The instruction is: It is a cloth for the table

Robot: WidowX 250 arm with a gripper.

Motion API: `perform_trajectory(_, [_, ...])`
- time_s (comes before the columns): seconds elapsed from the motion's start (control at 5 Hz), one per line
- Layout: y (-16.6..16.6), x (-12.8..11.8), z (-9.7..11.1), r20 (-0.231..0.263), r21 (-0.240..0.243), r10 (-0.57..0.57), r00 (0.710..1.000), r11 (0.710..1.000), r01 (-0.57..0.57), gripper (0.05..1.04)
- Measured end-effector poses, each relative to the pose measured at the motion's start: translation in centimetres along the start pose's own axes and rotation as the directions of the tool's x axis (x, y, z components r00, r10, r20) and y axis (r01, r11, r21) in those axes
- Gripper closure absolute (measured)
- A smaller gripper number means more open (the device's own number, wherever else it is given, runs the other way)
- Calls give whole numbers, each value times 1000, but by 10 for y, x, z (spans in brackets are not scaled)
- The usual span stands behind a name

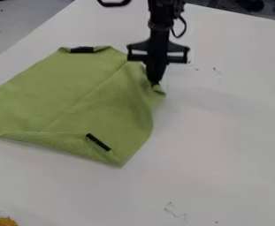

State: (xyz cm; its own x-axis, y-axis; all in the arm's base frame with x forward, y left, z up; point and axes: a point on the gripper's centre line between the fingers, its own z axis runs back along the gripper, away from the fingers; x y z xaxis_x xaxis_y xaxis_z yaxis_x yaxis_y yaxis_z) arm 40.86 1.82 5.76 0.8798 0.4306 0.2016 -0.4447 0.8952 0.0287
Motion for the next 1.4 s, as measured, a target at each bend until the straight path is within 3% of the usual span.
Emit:
perform_trajectory(0.2, [29,0,44,114,-10,139,984,990,-139,1021])
perform_trajectory(0.4, [91,-10,39,131,-48,341,931,940,-337,1021])
perform_trajectory(0.6, [127,-39,15,78,-99,484,872,874,-476,1021])
perform_trajectory(1.0, [153,-66,-9,25,-135,595,804,799,-587,996])
perform_trajectory(1.2, [158,-75,-14,24,-99,603,797,795,-599,835])
perform_trajectory(1.4, [167,-77,-2,95,-5,576,812,816,-578,570])
